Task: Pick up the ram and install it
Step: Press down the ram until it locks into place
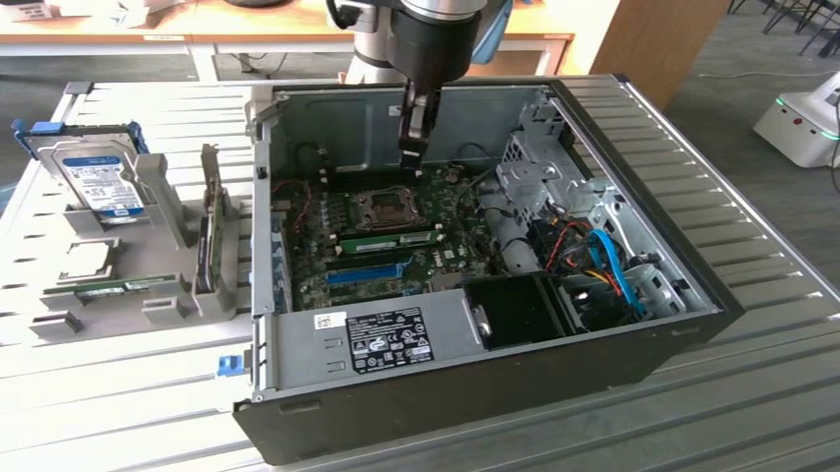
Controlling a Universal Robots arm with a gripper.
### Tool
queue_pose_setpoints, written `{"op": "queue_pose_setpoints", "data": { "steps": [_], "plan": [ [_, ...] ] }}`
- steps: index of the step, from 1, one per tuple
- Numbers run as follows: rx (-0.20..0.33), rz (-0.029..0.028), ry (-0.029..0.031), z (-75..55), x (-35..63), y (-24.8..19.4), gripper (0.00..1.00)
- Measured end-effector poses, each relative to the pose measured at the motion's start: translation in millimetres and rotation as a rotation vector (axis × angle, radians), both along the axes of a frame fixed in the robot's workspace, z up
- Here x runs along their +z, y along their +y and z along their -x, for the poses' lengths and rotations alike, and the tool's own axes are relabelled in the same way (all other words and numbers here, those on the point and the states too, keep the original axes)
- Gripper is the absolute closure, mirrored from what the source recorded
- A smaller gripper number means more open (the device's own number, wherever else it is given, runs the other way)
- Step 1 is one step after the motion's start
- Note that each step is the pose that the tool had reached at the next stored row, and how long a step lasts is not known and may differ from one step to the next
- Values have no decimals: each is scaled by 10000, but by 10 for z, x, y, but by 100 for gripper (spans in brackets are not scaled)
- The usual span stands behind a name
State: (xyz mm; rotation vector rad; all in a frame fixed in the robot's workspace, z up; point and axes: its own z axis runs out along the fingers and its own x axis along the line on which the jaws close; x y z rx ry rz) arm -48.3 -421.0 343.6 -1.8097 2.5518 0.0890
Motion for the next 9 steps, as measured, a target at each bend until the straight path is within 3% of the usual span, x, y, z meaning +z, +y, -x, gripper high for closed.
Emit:
{"op": "queue_pose_setpoints", "data": {
  "steps": [2, 9],
  "plan": [
    [-440, 0, 0, 0, -2, 0, 89],
    [-1143, 1, 1, 0, -7, 0, 89]
  ]
}}
